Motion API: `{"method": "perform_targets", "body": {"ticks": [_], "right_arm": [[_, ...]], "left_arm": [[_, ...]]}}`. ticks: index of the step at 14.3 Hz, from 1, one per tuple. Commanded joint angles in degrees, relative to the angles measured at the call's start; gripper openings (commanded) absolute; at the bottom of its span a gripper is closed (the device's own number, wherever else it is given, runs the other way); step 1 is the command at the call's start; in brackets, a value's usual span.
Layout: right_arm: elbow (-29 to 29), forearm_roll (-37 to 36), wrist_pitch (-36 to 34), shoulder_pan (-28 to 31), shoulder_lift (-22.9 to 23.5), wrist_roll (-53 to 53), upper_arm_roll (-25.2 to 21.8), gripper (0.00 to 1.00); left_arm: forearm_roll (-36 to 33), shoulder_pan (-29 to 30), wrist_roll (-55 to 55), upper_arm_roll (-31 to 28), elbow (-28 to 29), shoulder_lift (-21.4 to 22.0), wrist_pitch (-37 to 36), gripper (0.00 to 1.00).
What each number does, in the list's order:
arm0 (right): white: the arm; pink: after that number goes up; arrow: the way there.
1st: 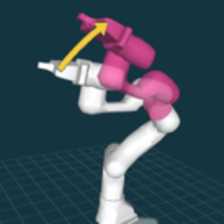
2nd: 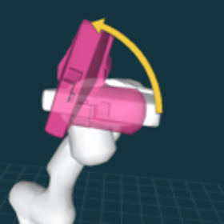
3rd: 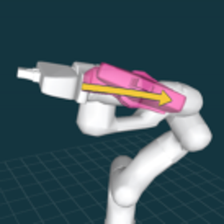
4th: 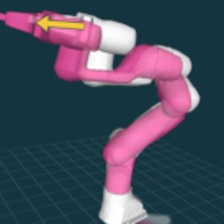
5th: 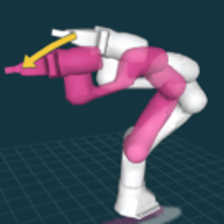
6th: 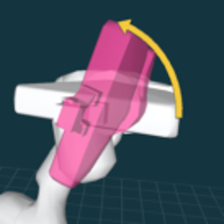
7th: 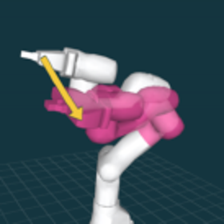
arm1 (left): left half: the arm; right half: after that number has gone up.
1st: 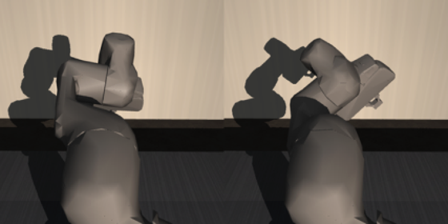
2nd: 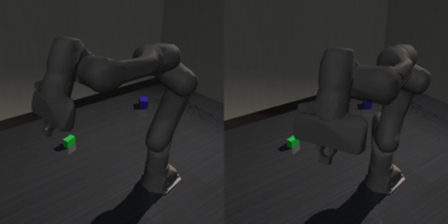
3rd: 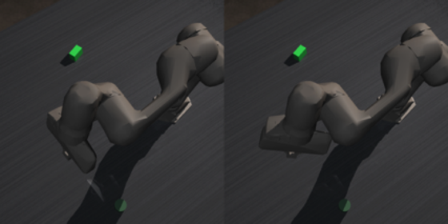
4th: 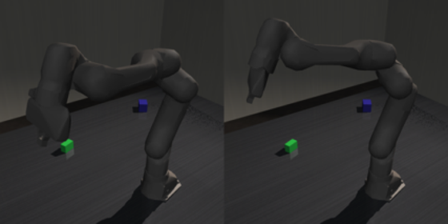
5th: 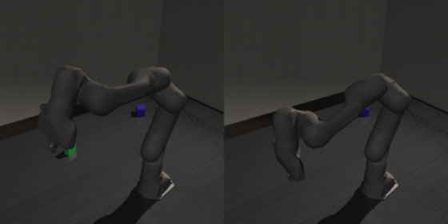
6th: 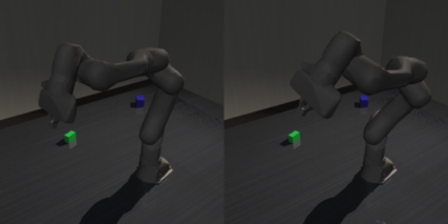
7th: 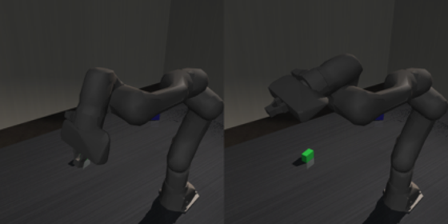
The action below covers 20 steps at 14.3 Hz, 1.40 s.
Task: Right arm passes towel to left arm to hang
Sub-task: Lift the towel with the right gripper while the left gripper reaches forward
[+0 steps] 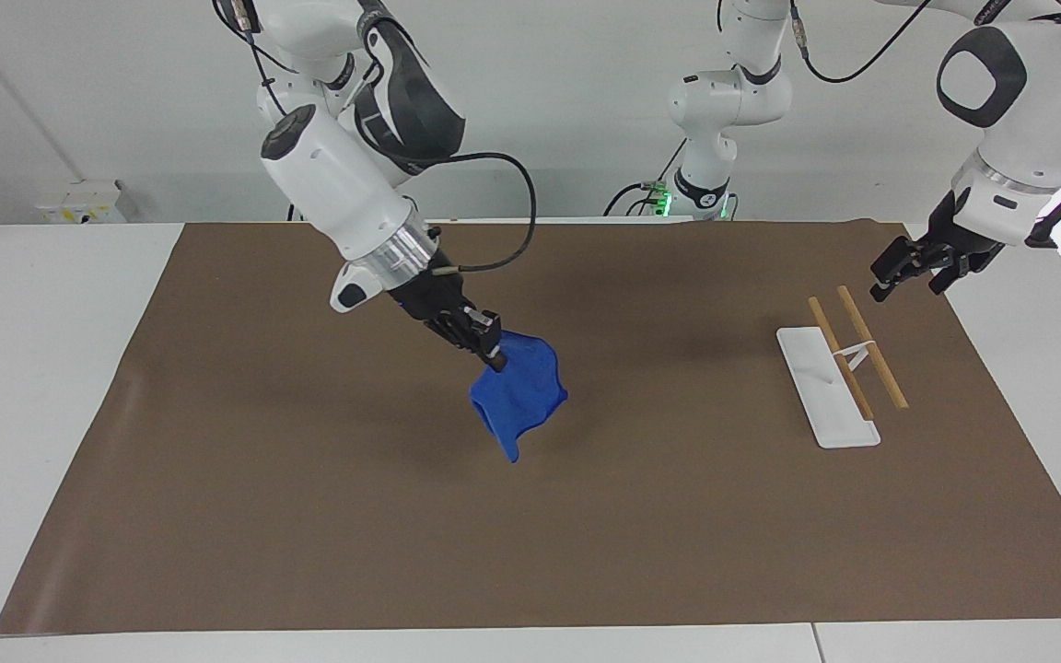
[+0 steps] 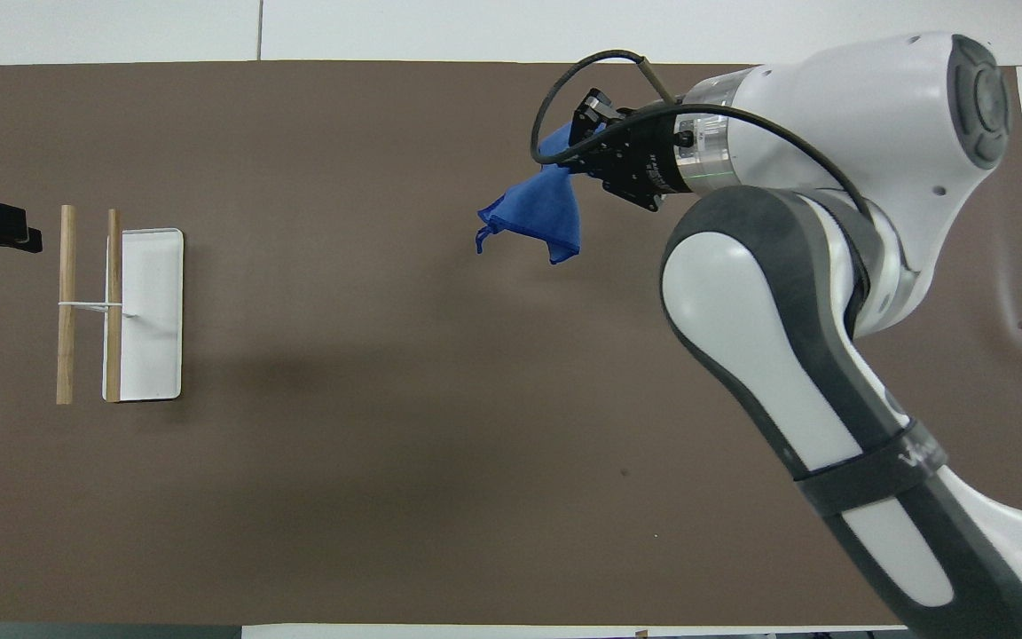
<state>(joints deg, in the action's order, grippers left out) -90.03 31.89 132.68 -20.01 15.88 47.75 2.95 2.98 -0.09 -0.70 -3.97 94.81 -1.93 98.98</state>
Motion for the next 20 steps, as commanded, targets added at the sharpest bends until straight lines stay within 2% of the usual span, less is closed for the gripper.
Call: {"method": "perform_targets", "body": {"ticks": [1,5,8,11,16,20], "right_arm": [[1.3,4.4,8.1,-4.4,1.7,6.7,0.0,0.0],[1.5,9.1,15.7,-8.2,2.4,12.8,0.0,0.0],[1.8,12.3,17.2,-11.7,2.4,13.3,0.0,0.0],[1.8,12.7,20.2,-14.6,2.6,16.8,0.0,0.0],[1.9,12.2,20.5,-18.5,2.6,17.0,0.0,0.0],[1.9,12.2,20.6,-20.6,2.6,17.5,0.0,0.0]], "left_arm": [[-1.2,-2.5,0.0,-0.1,1.7,1.7,-0.2,1.0],[-0.9,-2.5,1.2,0.0,1.3,1.8,0.2,1.0],[2.4,-3.4,5.8,0.2,1.4,1.7,1.4,1.0],[9.4,-4.3,14.3,0.2,1.3,0.2,3.3,1.0],[20.1,-6.1,33.8,0.2,1.3,-3.4,7.7,1.0],[23.5,-7.8,44.5,0.4,2.7,-5.3,8.9,1.0]]}}
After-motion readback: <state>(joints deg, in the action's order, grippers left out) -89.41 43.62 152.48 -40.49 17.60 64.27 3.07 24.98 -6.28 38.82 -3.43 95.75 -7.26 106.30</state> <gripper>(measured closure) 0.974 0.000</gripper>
